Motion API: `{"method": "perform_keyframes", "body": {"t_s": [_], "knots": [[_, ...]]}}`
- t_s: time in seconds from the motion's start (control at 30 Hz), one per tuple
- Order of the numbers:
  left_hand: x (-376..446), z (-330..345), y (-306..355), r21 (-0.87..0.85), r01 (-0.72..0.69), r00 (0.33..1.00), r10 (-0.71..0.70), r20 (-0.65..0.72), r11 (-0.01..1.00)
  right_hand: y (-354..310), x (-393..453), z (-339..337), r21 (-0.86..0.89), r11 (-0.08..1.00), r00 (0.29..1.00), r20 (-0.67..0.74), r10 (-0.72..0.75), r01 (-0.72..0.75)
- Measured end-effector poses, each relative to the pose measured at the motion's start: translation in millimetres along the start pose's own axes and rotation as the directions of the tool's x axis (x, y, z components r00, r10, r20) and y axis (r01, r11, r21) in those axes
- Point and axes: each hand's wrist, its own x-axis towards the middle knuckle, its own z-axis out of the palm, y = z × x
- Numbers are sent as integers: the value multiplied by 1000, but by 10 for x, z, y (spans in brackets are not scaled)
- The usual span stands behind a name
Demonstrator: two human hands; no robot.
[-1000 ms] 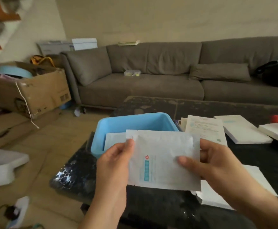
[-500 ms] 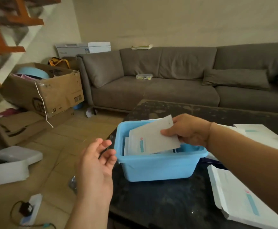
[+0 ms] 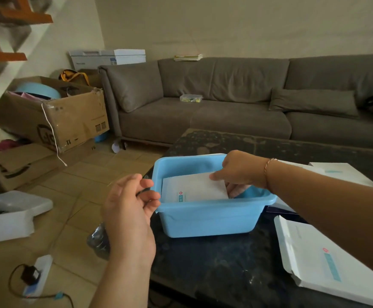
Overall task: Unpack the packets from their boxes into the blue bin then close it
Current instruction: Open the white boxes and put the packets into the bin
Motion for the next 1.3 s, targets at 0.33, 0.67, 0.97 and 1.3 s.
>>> {"method": "perform_keyframes", "body": {"t_s": [0.33, 0.67, 0.97, 1.3], "knots": [[33, -13, -57, 10, 14, 992, -13, -125, 1000, 34, -10, 18, -254, 967, 996, 80, 38, -17], [145, -16, -129, 9, 130, 983, -128, -128, 991, 60, 14, 1, -75, 987, 967, 202, 157, -144], [149, 26, -161, -17, 141, 980, -142, -142, 990, 99, 68, 101, -112, 987, 972, 188, 138, -118], [-49, 120, -246, 153, -567, 817, 576, -16, 809, 731, -1107, -107, -418, 735, 714, -244, -656, 534]]}}
